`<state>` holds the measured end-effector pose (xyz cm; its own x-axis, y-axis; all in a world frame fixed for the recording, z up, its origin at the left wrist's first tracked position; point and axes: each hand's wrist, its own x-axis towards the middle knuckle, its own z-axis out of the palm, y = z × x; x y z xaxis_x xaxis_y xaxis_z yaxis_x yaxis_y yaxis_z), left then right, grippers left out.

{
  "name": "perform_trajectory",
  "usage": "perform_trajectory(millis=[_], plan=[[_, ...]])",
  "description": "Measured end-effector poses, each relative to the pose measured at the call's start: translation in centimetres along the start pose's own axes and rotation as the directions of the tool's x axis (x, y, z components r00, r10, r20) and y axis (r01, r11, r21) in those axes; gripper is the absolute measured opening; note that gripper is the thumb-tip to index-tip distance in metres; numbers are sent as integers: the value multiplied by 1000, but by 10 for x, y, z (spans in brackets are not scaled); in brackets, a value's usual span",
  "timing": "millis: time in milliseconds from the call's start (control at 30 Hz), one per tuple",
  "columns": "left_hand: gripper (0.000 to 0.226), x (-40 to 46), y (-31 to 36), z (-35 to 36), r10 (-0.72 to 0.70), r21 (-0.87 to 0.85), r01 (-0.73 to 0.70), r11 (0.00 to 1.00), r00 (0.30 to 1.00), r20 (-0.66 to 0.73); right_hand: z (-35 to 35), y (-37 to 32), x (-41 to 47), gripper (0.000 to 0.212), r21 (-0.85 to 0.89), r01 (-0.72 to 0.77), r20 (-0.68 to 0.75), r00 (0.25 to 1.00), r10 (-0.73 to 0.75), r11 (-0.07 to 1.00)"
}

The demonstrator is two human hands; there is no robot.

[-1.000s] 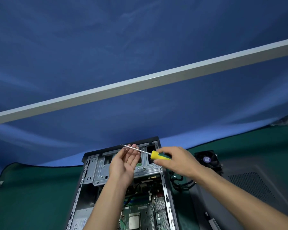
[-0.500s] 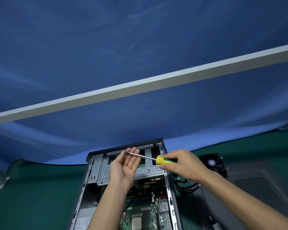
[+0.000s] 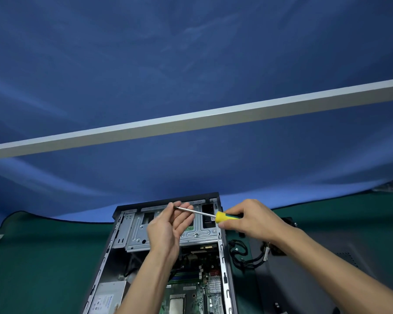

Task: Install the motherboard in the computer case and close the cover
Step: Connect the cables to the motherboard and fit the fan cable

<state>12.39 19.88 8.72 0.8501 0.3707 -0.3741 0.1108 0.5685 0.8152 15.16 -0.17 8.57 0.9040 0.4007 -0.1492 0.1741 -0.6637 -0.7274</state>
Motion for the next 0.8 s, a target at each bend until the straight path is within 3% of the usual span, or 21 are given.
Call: perform_trajectory(millis=[100,233,300,367,400,500,800], plan=[[23,1,3,9,56,-8,-56,998,998,21,-9,-9,-1,34,129,-38,38,999,33,991],[23,3,4,14,30,-37,-30,999,999,-12,-23,-16,-2,7,339,-110,106,991,78,934],[24,5,0,10,-22,-97,16,995,998,-62,-28,-16,-3,17,560,-110,61,994,91,821],[23,4,-7,7,-74,-151,59,987,993,-94,-31,-18,-4,11,747,-23,-75,990,118,664],[23,4,-10,7,-88,-167,70,983,991,-102,-30,-19,-4,8,771,29,-151,979,139,637],[22,3,-18,10,-114,-212,93,973,989,-90,-21,-23,-4,20,710,91,-316,927,201,698],[31,7,-44,2,-309,-412,294,862,951,33,-16,-13,-4,19,652,-37,-284,914,289,758]])
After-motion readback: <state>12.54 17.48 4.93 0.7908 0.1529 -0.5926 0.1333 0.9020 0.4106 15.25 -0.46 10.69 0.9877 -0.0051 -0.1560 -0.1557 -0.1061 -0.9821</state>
